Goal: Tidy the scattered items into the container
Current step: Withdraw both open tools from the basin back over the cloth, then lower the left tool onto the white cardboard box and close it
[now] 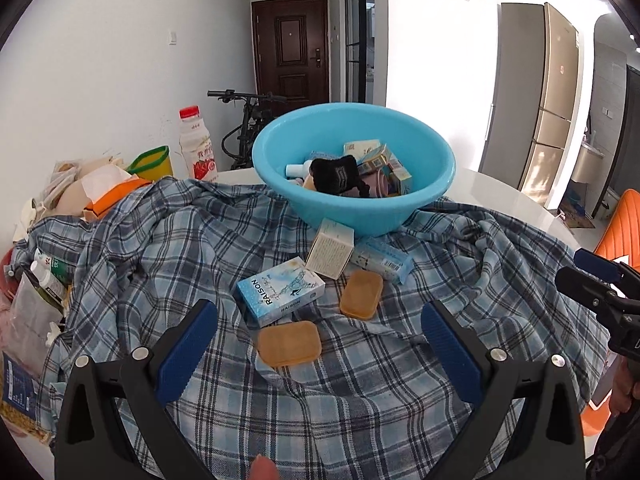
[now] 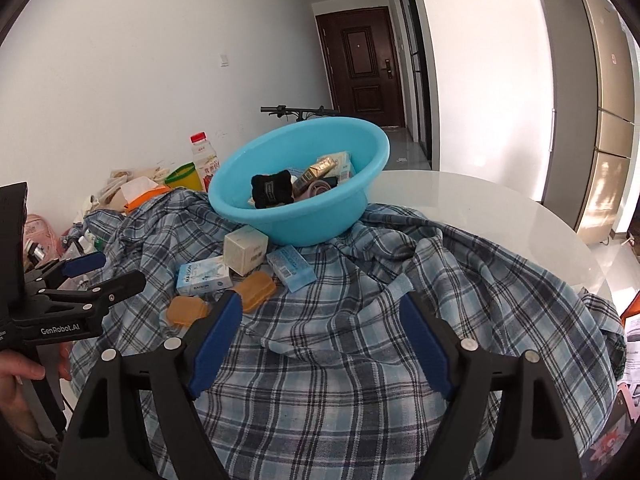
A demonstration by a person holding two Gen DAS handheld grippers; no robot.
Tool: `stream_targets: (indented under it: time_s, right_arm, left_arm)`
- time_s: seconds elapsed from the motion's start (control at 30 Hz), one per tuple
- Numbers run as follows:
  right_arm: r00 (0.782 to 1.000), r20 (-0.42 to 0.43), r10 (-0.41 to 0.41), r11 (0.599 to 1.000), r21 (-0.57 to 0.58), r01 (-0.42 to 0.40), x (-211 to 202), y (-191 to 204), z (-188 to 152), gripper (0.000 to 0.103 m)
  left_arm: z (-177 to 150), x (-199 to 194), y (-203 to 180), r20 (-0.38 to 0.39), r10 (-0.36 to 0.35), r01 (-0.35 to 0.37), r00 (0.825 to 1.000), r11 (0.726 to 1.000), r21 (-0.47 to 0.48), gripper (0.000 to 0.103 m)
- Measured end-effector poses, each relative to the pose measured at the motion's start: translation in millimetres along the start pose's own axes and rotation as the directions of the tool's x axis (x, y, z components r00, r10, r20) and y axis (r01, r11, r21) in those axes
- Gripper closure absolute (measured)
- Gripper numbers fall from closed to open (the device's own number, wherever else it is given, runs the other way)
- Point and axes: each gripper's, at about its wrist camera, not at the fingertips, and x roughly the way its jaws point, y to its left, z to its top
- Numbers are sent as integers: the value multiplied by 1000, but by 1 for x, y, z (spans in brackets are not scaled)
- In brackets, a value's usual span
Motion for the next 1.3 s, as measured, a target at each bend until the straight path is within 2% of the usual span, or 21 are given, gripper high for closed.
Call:
stream_targets:
  time_s: [0.1, 0.2, 0.33, 0.37, 0.5, 0.67, 0.77, 0.93, 1.1, 1.3]
  right_arm:
    - [1000, -23, -20, 1000, -12, 20, 13, -3, -3, 23]
    - [999, -45, -24, 999, -32, 22, 23, -2, -3, 23]
    - [998, -51, -25, 993, -118, 19, 32, 11, 1, 23]
    - [998, -58, -12, 991, -134, 4, 34, 13, 3, 23]
    - [994, -98, 47, 988, -141, -60, 40, 18, 7, 23]
    - [993, -119, 8, 986, -162, -28, 48, 15, 2, 23]
    - [989, -149, 12, 992, -125, -31, 55, 6, -3, 23]
    - [983, -181, 4, 995, -94, -21, 61, -3, -9, 23]
    - [984, -177, -25, 993, -116, 4, 61, -5, -9, 23]
    - [981, -194, -10, 994, -106, -11, 66, -5, -12, 23]
  left_arm:
    - [-6, 10, 4, -7, -22, 22, 1000, 1000, -9, 0]
    - [-6, 23, 6, -28, 8, -8, 1000, 1000, -8, 0]
    - [4, 54, 12, -51, 70, -70, 996, 998, 8, 0]
    - [8, 63, 13, -60, 63, -62, 996, 998, 15, 0]
    - [26, 94, 9, -92, -70, 77, 993, 994, 72, 0]
    - [34, 132, -8, -159, -87, 121, 983, 968, 218, 0]
    - [38, 150, -14, -194, -121, 170, 973, 951, 257, 0]
    - [45, 175, -17, -220, -119, 180, 968, 943, 281, 0]
    - [45, 193, -12, -242, -120, 182, 963, 951, 249, 0]
    - [42, 201, -8, -241, -132, 187, 961, 958, 219, 1]
